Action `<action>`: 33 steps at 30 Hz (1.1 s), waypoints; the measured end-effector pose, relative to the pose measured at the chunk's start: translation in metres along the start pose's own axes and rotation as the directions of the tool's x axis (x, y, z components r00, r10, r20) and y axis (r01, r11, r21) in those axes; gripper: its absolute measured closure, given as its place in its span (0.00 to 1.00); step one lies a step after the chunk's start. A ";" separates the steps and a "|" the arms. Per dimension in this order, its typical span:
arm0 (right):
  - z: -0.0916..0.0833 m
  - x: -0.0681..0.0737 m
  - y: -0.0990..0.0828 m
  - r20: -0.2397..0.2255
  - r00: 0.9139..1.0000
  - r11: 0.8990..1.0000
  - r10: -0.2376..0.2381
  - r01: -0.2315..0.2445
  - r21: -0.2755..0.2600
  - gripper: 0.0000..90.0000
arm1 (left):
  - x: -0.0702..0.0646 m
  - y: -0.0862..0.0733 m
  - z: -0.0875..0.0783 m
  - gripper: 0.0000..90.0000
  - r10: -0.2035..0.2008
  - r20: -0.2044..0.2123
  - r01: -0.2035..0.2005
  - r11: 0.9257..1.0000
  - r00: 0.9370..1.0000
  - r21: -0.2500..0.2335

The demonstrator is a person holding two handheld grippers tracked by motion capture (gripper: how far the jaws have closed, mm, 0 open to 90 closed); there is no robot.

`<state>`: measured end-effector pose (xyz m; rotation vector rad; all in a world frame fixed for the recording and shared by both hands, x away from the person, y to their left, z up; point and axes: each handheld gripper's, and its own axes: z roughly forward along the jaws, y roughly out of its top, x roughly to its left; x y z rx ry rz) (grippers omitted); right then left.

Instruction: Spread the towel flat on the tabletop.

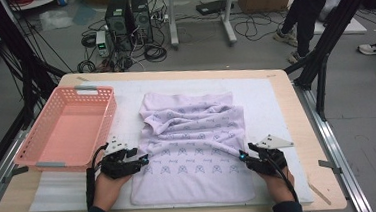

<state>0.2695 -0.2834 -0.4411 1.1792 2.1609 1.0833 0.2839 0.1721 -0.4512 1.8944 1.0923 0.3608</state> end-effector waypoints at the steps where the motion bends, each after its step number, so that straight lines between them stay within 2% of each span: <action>1: -0.002 0.001 -0.002 -0.005 1.000 1.000 -0.005 0.005 -0.002 0.59 | -0.001 -0.002 -0.003 0.51 -0.004 0.003 0.004 1.000 1.000 -0.004; 6: -0.011 0.009 -0.012 -0.032 0.999 0.999 0.002 -0.001 0.033 0.58 | -0.009 -0.012 -0.014 0.52 -0.001 0.014 0.001 1.000 1.000 0.009; 10: -0.019 0.017 -0.018 -0.053 0.999 0.998 0.001 0.002 0.060 0.57 | -0.016 -0.020 -0.022 0.54 0.019 0.029 -0.020 0.999 0.999 0.029; 12: -0.023 0.021 -0.022 -0.063 0.998 0.998 -0.007 0.012 0.070 0.56 | -0.018 -0.024 -0.026 0.54 0.024 0.030 -0.025 0.999 0.999 0.025; 15: -0.026 0.026 -0.027 -0.078 0.997 0.996 0.010 -0.003 0.089 0.54 | -0.022 -0.029 -0.031 0.54 0.026 0.042 -0.027 0.999 0.999 0.025; 18: -0.029 0.031 -0.030 -0.076 0.997 0.996 0.012 -0.006 0.090 0.56 | -0.027 -0.033 -0.035 0.56 0.052 0.043 -0.054 0.998 0.998 0.027; 19: -0.029 0.032 -0.031 -0.071 0.997 0.996 0.011 -0.004 0.087 0.59 | -0.028 -0.035 -0.036 0.58 0.064 0.039 -0.065 0.998 0.997 0.024; 21: -0.031 0.034 -0.031 -0.076 0.997 0.996 0.019 -0.012 0.092 0.73 | -0.032 -0.038 -0.039 0.64 0.082 0.010 -0.083 0.996 0.997 0.022; 22: -0.032 0.034 -0.031 -0.080 0.997 0.995 0.021 -0.013 0.096 0.81 | -0.034 -0.039 -0.040 0.74 0.097 -0.015 -0.097 0.995 0.995 0.021; 24: -0.033 0.035 -0.032 -0.098 0.995 0.995 0.024 -0.014 0.096 0.89 | -0.037 -0.040 -0.041 0.91 0.102 0.004 -0.102 0.995 0.995 0.023; 25: -0.033 0.036 -0.032 -0.101 0.995 0.995 0.029 -0.019 0.096 0.91 | -0.039 -0.040 -0.041 0.94 0.117 -0.004 -0.117 0.993 0.993 0.028; 27: -0.033 0.036 -0.031 -0.108 0.994 0.995 0.034 -0.023 0.100 0.93 | -0.040 -0.039 -0.041 0.95 0.113 -0.007 -0.113 0.993 0.994 0.033; 31: -0.033 0.035 -0.031 -0.111 0.993 0.994 0.034 -0.022 0.103 0.94 | -0.038 -0.040 -0.044 0.96 0.079 0.027 -0.080 0.996 0.996 0.041; 33: -0.035 0.035 -0.031 -0.112 0.993 0.993 0.038 -0.025 0.118 0.95 | -0.038 -0.040 -0.047 0.96 0.081 0.035 -0.083 0.995 0.996 0.052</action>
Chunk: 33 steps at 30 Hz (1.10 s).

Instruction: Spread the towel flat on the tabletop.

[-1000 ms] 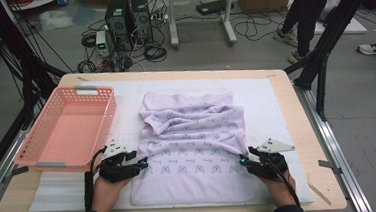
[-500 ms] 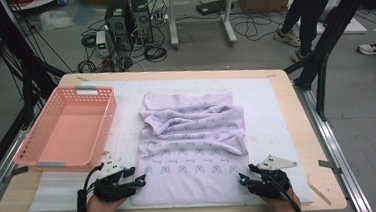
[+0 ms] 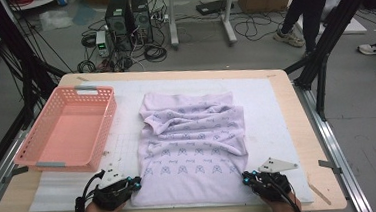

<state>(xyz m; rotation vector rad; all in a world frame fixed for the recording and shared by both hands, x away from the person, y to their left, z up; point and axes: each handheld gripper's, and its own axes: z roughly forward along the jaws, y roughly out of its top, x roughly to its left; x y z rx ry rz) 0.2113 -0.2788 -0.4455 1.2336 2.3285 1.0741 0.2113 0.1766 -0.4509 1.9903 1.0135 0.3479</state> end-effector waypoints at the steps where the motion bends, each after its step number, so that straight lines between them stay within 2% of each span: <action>1: -0.001 0.000 0.000 0.001 1.000 1.000 -0.008 0.008 0.003 0.95 | 0.000 -0.001 -0.003 0.96 0.002 0.004 -0.002 1.000 1.000 0.005; 6: -0.017 0.002 -0.008 -0.011 1.000 1.000 -0.018 0.018 0.019 0.95 | -0.001 -0.003 -0.019 0.96 0.012 0.029 -0.012 1.000 1.000 0.009; 9: -0.028 0.005 -0.014 -0.022 1.000 1.000 -0.021 0.021 0.014 0.95 | -0.006 -0.007 -0.026 0.96 0.021 0.052 -0.021 1.000 0.998 0.015; 13: -0.044 0.013 -0.021 -0.043 0.999 1.000 -0.019 0.019 0.007 0.95 | -0.015 -0.011 -0.039 0.97 0.057 0.083 -0.059 0.998 0.995 0.030; 17: -0.064 0.021 -0.026 -0.085 0.996 1.000 -0.020 0.019 -0.010 0.95 | -0.019 -0.014 -0.056 0.97 0.048 0.124 -0.049 0.999 0.991 0.003; 19: -0.069 0.023 -0.028 -0.098 0.995 1.000 -0.020 0.019 -0.009 0.95 | -0.019 -0.016 -0.057 0.96 0.045 0.143 -0.047 0.999 0.989 0.008; 21: -0.066 0.024 -0.030 -0.091 0.996 1.000 -0.025 0.026 0.009 0.93 | -0.020 -0.019 -0.053 0.95 0.050 0.133 -0.052 0.999 0.990 0.008; 22: -0.063 0.024 -0.031 -0.090 0.996 0.999 -0.025 0.026 0.018 0.88 | -0.019 -0.019 -0.049 0.90 0.051 0.110 -0.052 0.999 0.993 0.011; 24: -0.055 0.023 -0.032 -0.060 0.998 0.999 -0.012 0.014 0.039 0.72 | -0.018 -0.019 -0.042 0.67 0.039 0.081 -0.041 0.999 0.996 0.021; 27: -0.050 0.019 -0.032 -0.044 0.999 1.000 -0.004 0.005 0.013 0.64 | -0.013 -0.017 -0.033 0.54 0.028 0.037 -0.028 1.000 0.999 0.003; 30: -0.046 0.015 -0.028 0.018 1.000 1.000 0.010 -0.009 -0.014 0.63 | -0.008 -0.011 -0.024 0.51 -0.001 0.011 0.001 0.999 1.000 -0.032; 33: -0.036 0.009 -0.022 0.074 0.997 0.999 0.030 -0.028 -0.026 0.65 | -0.003 -0.005 -0.012 0.51 -0.026 -0.001 0.026 0.999 1.000 -0.044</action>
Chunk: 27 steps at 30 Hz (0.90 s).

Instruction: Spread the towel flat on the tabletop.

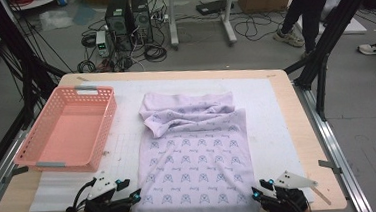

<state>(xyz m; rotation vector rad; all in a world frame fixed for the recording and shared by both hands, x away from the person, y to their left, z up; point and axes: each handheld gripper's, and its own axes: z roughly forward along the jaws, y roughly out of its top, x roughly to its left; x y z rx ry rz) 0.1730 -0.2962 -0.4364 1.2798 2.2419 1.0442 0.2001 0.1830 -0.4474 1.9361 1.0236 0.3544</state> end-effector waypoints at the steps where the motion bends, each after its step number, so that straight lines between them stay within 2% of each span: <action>1: 0.004 -0.001 0.002 0.016 1.000 1.000 -0.004 0.004 -0.003 0.66 | 0.001 0.002 0.005 0.52 -0.007 0.004 0.007 1.000 1.000 -0.006; 4: 0.014 -0.003 0.008 0.024 1.000 1.000 -0.008 0.008 0.004 0.72 | 0.002 0.004 0.017 0.56 0.006 0.012 -0.006 1.000 1.000 0.016; 5: 0.017 -0.004 0.010 0.021 1.000 1.000 -0.008 0.008 0.014 0.74 | 0.001 0.004 0.018 0.59 0.029 0.005 -0.029 1.000 1.000 0.010; 6: 0.021 -0.005 0.010 0.018 1.000 1.000 -0.011 0.011 0.028 0.80 | 0.000 0.004 0.019 0.63 0.043 -0.001 -0.043 0.999 0.999 0.010; 8: 0.023 -0.007 0.008 -0.004 1.000 1.000 0.008 -0.008 0.021 0.86 | 0.000 0.002 0.017 0.76 0.067 -0.005 -0.067 0.998 0.998 0.008; 10: 0.022 -0.008 0.007 -0.034 0.999 1.000 0.021 -0.020 0.018 0.95 | 0.001 0.000 0.016 0.92 0.067 0.013 -0.067 0.998 0.998 0.000; 11: 0.022 -0.008 0.007 -0.033 0.999 1.000 0.012 -0.011 0.015 0.96 | 0.001 0.000 0.015 0.95 0.060 0.015 -0.060 0.998 0.998 0.003; 12: 0.022 -0.007 0.007 -0.027 1.000 1.000 -0.002 0.003 0.015 0.97 | 0.001 0.000 0.015 0.96 0.044 0.013 -0.045 0.999 0.999 0.008; 14: 0.020 -0.006 0.006 -0.022 1.000 1.000 -0.011 0.011 0.022 0.97 | 0.001 0.001 0.012 0.97 0.038 0.007 -0.038 0.999 0.999 0.019; 18: 0.011 -0.011 0.001 -0.037 0.999 1.000 -0.003 0.004 0.028 0.98 | 0.006 -0.003 0.000 0.97 0.024 0.014 -0.024 1.000 1.000 0.015; 23: -0.001 -0.011 -0.005 -0.066 0.998 1.000 -0.005 0.006 0.018 0.98 | 0.002 -0.001 -0.010 0.97 0.029 0.049 -0.029 1.000 0.998 0.008; 25: -0.007 -0.009 -0.006 -0.074 0.997 1.000 -0.013 0.015 0.025 0.98 | 0.000 -0.002 -0.013 0.97 0.027 0.072 -0.029 0.999 0.997 0.023; 27: -0.013 -0.007 -0.009 -0.096 0.995 0.999 -0.018 0.022 0.043 0.98 | -0.003 -0.005 -0.018 0.97 0.044 0.095 -0.048 0.998 0.995 0.044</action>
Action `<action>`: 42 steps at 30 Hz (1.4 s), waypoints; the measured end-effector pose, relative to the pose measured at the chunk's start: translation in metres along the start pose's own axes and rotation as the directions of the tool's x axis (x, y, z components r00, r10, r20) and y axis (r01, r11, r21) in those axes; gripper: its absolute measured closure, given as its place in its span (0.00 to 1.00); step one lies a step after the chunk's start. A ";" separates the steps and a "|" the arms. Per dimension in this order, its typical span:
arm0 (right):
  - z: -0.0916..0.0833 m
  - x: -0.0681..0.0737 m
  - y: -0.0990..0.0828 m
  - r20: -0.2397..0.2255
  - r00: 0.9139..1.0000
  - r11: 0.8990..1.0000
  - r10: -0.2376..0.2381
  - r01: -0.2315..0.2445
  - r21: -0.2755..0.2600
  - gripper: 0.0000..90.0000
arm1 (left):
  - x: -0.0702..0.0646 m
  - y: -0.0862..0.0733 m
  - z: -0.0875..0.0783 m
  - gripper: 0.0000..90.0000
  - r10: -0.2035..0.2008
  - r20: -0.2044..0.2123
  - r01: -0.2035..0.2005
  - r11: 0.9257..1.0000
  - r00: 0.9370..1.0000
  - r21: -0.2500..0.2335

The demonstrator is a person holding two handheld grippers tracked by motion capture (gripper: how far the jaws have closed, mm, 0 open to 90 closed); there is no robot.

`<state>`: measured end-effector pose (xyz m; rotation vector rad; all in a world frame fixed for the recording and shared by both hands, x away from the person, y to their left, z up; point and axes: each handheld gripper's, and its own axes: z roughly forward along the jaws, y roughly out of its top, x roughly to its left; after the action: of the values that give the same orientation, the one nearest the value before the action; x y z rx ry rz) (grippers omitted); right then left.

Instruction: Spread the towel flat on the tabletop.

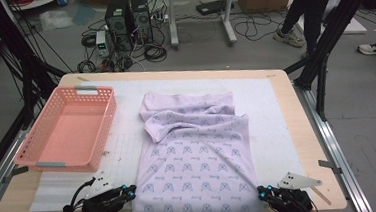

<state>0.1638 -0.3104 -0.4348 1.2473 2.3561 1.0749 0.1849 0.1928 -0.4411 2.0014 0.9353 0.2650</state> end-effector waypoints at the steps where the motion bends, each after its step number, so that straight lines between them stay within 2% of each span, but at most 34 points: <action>1: -0.003 0.001 -0.002 -0.011 1.000 1.000 -0.008 0.008 0.005 0.98 | -0.002 -0.002 -0.002 0.97 0.002 0.013 -0.002 1.000 1.000 0.009; 4: -0.011 0.003 -0.007 -0.056 0.998 1.000 -0.003 0.004 0.018 0.95 | -0.005 -0.006 -0.008 0.94 0.002 0.038 -0.003 1.000 0.999 0.025; 5: -0.011 0.003 -0.009 -0.073 0.997 1.000 0.004 -0.003 0.011 0.87 | -0.005 -0.006 -0.007 0.86 0.013 0.015 -0.013 1.000 1.000 0.021; 6: -0.010 0.002 -0.010 -0.057 0.998 1.000 0.011 -0.011 -0.006 0.73 | -0.003 -0.006 -0.005 0.69 0.003 -0.010 -0.003 1.000 1.000 0.004; 7: -0.009 0.000 -0.009 -0.040 0.999 0.999 0.029 -0.030 -0.030 0.68 | 0.000 -0.004 -0.003 0.57 -0.020 -0.018 0.020 1.000 1.000 -0.017; 9: -0.006 -0.003 -0.005 -0.027 0.998 0.994 0.057 -0.060 -0.087 0.66 | 0.004 0.001 0.001 0.54 -0.050 -0.026 0.048 0.997 0.998 -0.067; 11: 0.000 -0.003 0.001 0.031 0.999 0.994 0.041 -0.038 -0.104 0.67 | 0.006 0.008 0.007 0.54 -0.058 -0.031 0.054 0.994 0.998 -0.098; 13: 0.009 -0.004 0.007 0.087 0.995 0.995 0.039 -0.031 -0.090 0.71 | 0.009 0.013 0.017 0.55 -0.058 -0.038 0.055 0.994 0.998 -0.089; 15: 0.016 -0.006 0.011 0.100 0.994 0.997 0.047 -0.041 -0.067 0.74 | 0.008 0.014 0.028 0.55 -0.071 -0.034 0.069 0.996 0.997 -0.065; 17: 0.023 -0.006 0.011 0.101 0.994 0.998 0.051 -0.048 -0.033 0.80 | 0.003 0.012 0.037 0.58 -0.037 -0.027 0.036 0.999 0.999 -0.035; 18: 0.026 -0.007 0.010 0.105 0.994 0.999 0.040 -0.037 -0.027 0.82 | 0.000 0.011 0.037 0.58 -0.007 -0.046 0.005 0.999 0.999 -0.046; 19: 0.025 -0.007 0.009 0.099 0.994 0.998 0.053 -0.050 -0.032 0.83 | -0.002 0.010 0.038 0.63 0.020 -0.064 -0.022 0.999 0.998 -0.044; 20: 0.025 -0.007 0.009 0.090 0.994 0.998 0.063 -0.060 -0.030 0.93 | -0.003 0.009 0.037 0.71 0.040 -0.096 -0.045 0.998 0.995 -0.042; 21: 0.025 -0.008 0.009 0.078 0.995 0.998 0.060 -0.058 -0.033 0.96 | -0.002 0.008 0.035 0.83 0.047 -0.101 -0.051 0.998 0.994 -0.041; 23: 0.024 -0.007 0.010 0.077 0.996 0.998 0.051 -0.049 -0.025 0.98 | -0.002 0.009 0.033 0.97 0.031 -0.082 -0.033 0.999 0.996 -0.030; 25: 0.022 -0.005 0.009 0.081 0.996 0.999 0.044 -0.042 -0.023 0.99 | -0.005 0.008 0.029 0.98 0.038 -0.074 -0.039 0.999 0.997 -0.015; 28: 0.016 -0.004 0.006 0.064 0.997 0.999 0.039 -0.038 -0.021 0.99 | -0.007 0.005 0.020 0.98 0.038 -0.045 -0.038 0.999 0.998 -0.007; 34: 0.001 0.000 -0.001 0.038 0.999 0.999 0.034 -0.033 -0.024 0.99 | -0.012 0.000 0.004 0.98 0.046 -0.015 -0.046 0.999 0.999 -0.002; 39: -0.015 0.005 -0.007 0.015 0.999 0.999 0.032 -0.032 -0.024 0.99 | -0.022 -0.009 -0.009 0.98 0.058 0.018 -0.058 0.998 0.998 0.009; 42: -0.024 0.009 -0.013 -0.006 1.000 0.999 0.026 -0.026 -0.027 0.99 | -0.028 -0.012 -0.019 0.98 0.066 0.030 -0.066 0.998 0.997 -0.001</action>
<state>0.1381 -0.3196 -0.4264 1.2704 2.3274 1.1158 0.1501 0.1890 -0.4351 2.0336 0.8514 0.2702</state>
